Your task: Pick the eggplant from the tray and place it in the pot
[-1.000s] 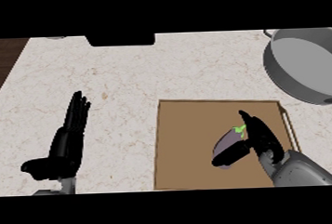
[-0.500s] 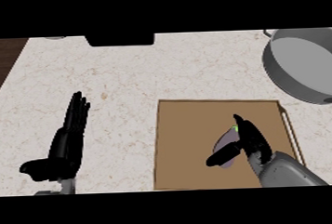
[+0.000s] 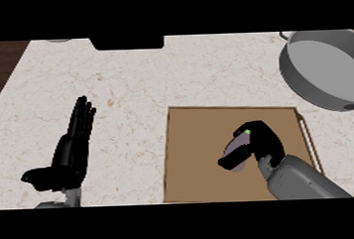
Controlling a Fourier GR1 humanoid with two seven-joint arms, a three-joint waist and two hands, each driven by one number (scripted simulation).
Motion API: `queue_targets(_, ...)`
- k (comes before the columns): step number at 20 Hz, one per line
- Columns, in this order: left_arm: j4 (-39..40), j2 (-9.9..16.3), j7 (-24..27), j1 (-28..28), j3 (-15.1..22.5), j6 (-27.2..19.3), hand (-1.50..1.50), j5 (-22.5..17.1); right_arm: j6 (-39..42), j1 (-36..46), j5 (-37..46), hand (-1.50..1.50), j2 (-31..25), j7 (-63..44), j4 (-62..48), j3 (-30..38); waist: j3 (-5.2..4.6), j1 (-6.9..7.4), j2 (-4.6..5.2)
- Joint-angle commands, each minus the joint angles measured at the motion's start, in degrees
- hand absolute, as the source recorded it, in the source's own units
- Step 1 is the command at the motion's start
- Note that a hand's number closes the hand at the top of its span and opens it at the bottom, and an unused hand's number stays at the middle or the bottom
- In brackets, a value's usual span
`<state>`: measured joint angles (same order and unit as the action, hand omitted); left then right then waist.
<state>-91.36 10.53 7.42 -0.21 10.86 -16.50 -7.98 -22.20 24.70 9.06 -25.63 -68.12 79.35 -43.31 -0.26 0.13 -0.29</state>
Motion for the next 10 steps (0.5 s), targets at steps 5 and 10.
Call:
queue_targets(5, 3.1, -1.5, 0.0, -2.5, -1.0, 0.4, 0.0, 0.8, 2.8, 1.1, 7.2, 1.5, 1.0, -9.9, 0.6, 1.7, 0.21, -0.32, 0.25)
queue_targets(10, 0.4, -1.9, 0.7, -2.1, 2.2, 1.7, 0.0, 1.4, 2.8, 13.3, 7.8, 1.5, -6.6, -6.3, -17.8, 13.0, 0.16, 4.07, 2.31)
